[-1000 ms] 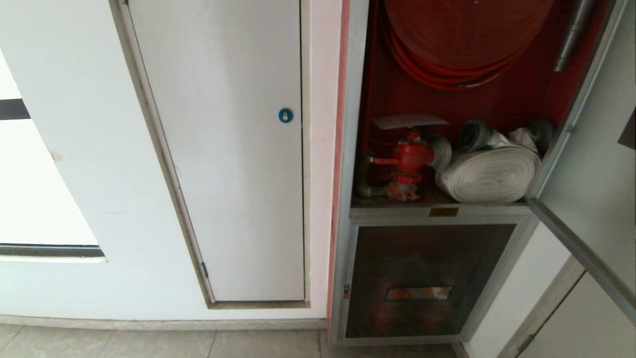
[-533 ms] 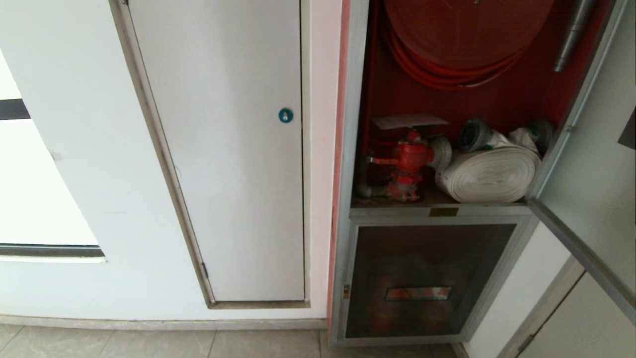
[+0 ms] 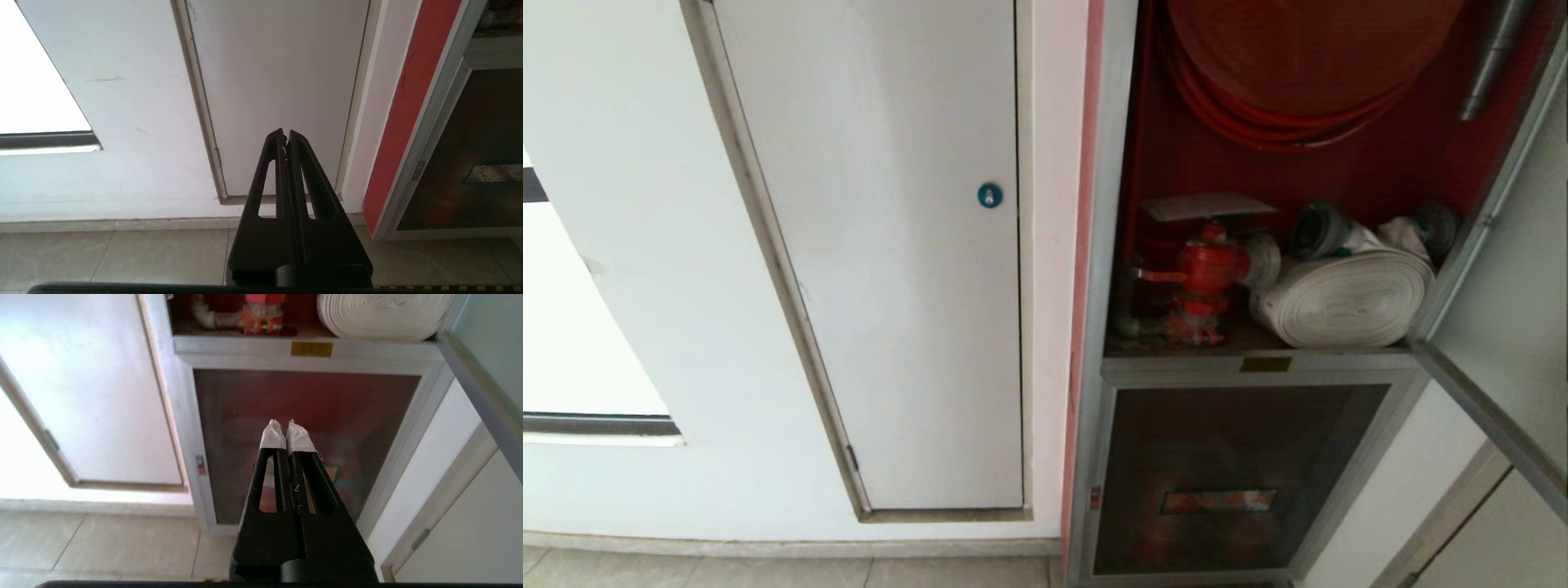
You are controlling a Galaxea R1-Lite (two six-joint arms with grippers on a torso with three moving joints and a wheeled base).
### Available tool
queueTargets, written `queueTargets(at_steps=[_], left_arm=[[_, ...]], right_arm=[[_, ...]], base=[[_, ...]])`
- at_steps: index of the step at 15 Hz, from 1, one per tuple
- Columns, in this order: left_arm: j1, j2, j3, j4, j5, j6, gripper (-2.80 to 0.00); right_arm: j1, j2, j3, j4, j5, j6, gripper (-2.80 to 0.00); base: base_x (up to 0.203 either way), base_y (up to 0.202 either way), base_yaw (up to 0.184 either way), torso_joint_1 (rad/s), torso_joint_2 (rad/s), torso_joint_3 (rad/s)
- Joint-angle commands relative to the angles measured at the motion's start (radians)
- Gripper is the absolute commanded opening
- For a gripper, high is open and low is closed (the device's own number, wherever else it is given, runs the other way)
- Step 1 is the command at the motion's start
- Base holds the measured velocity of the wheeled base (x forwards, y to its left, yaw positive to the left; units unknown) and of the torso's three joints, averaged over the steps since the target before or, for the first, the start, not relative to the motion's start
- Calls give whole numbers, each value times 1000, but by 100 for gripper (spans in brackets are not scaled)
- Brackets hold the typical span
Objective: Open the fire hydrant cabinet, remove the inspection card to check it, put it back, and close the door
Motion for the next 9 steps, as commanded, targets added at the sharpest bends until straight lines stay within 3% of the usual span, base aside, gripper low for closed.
queueTargets(at_steps=[1, 9], left_arm=[[0, 1, 8, -1, 0, 0, -280], [0, 1, 6, -1, 0, 1, -280]], right_arm=[[0, 0, 0, 0, 1, 0, -280], [0, 0, 0, 0, 0, 0, -280]], base=[[200, 0, 1, 3, 2, -7], [196, 0, 0, 4, 2, 2]])
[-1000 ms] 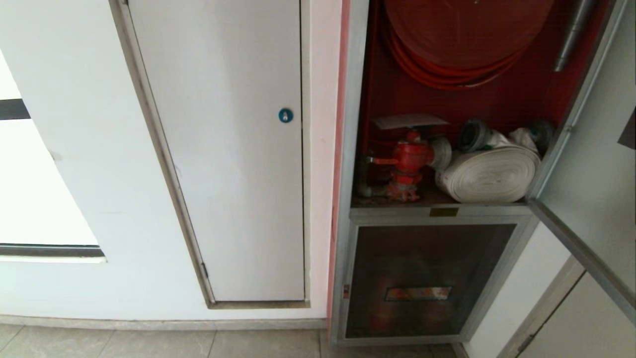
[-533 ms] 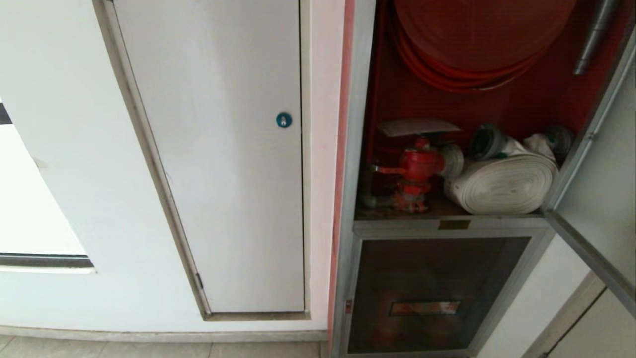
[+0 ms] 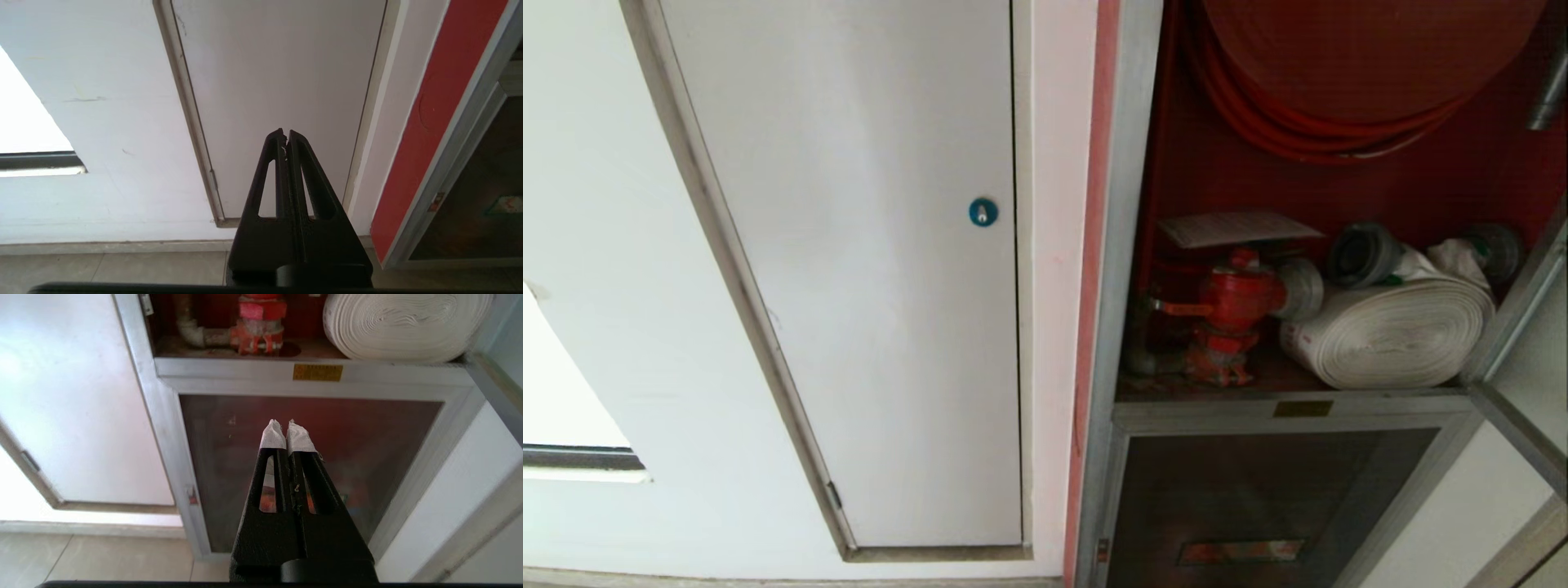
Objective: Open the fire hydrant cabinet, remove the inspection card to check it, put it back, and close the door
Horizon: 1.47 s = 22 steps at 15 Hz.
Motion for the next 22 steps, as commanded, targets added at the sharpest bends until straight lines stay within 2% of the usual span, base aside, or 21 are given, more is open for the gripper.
queueTargets(at_steps=[1, 18, 22], left_arm=[[0, 1, 8, 0, 0, 1, -280], [0, 1, 8, 0, 0, -1, -280], [0, 1, 8, 0, 0, -7, -280]], right_arm=[[0, 0, 0, 0, 0, 0, -280], [0, 0, 0, 0, 0, 0, -280], [0, 0, -2, 0, 1, -2, -280]], base=[[196, 0, -4, -2, 2, 8], [197, 0, 0, 3, 3, 3], [25, 0, 1, 4, 1, 0]])
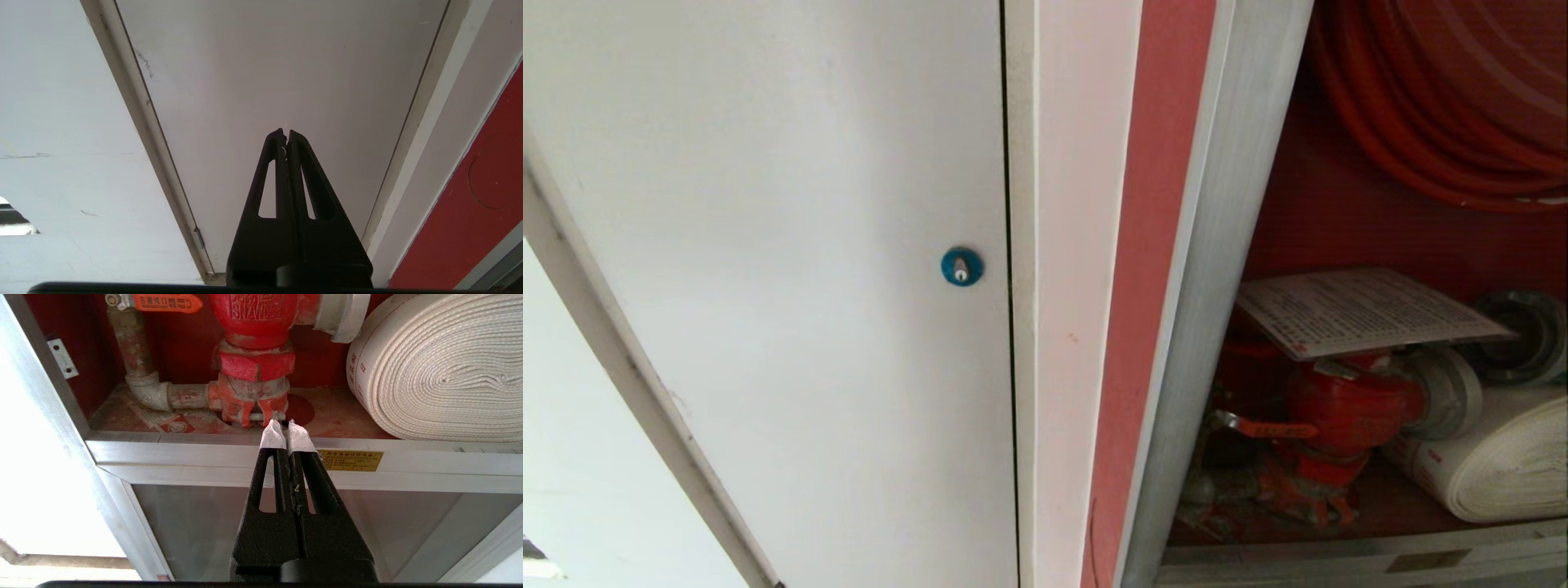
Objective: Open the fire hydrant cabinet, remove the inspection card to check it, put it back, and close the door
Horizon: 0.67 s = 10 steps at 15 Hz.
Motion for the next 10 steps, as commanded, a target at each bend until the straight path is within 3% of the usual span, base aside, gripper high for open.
queueTargets(at_steps=[1, 10], left_arm=[[0, 1, 8, 0, 1, 0, -280], [0, 1, 8, 0, 0, 0, -280]], right_arm=[[0, 0, 0, 0, 1, -2, -280], [0, 0, -1, 1, 0, -3, -280]], base=[[0, 0, 0, 0, 0, 0], [0, 0, 0, 0, 0, 0]])
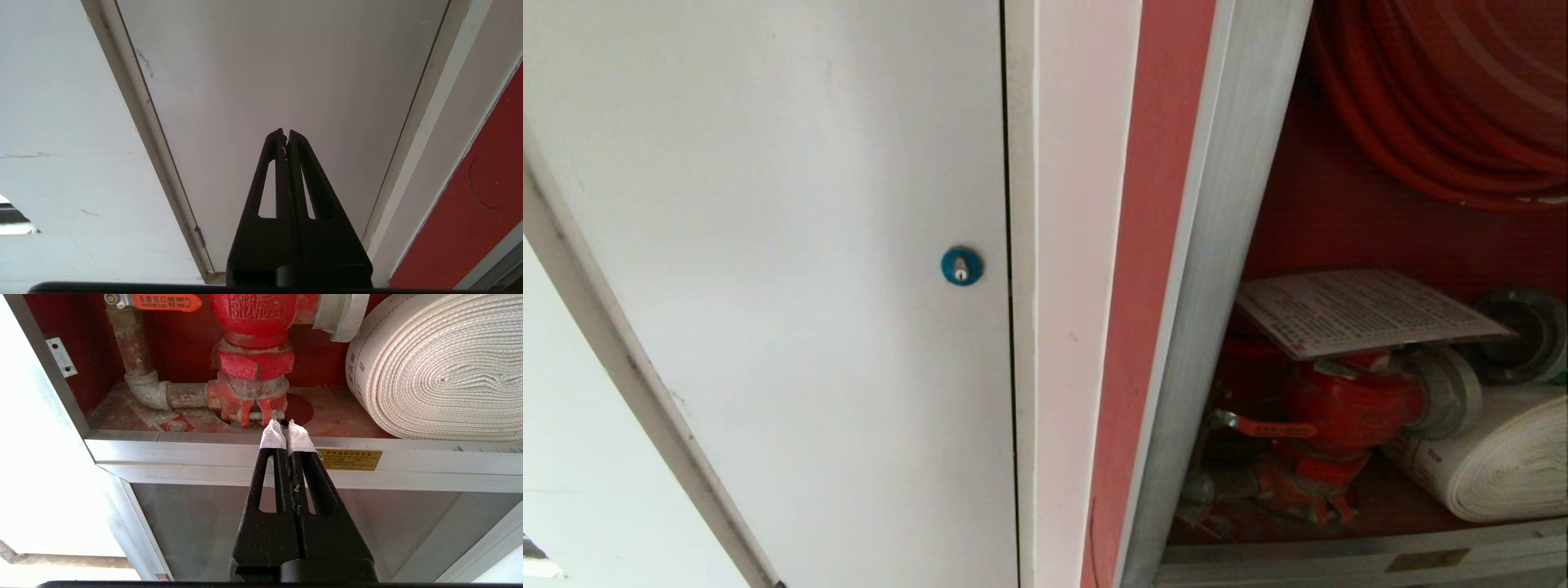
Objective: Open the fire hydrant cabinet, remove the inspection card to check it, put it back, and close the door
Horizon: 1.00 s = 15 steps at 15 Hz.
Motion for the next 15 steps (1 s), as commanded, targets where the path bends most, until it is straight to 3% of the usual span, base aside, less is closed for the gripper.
queueTargets(at_steps=[1, 6, 11, 12, 15], left_arm=[[0, 1, 8, 0, 0, 0, -280], [0, 1, 8, 0, 0, 0, -280], [0, 1, 8, 0, 0, 0, -280], [0, 1, 8, 0, 0, 1, -280], [0, 1, 8, 0, 0, 1, -280]], right_arm=[[0, 0, 0, 1, 0, -1, -280], [0, 0, -22, 12, -1, 0, -280], [0, 160, -227, 42, 33, -6, -280], [0, 217, -265, 40, 42, -27, -280], [2, 350, -318, -10, 66, -230, -280]], base=[[0, 0, 0, 0, 0, 0], [0, 0, 0, 0, 0, 0], [0, 0, 0, 0, 0, 0], [0, 0, 0, 0, 0, 0], [0, 0, 0, 0, 0, 0]])
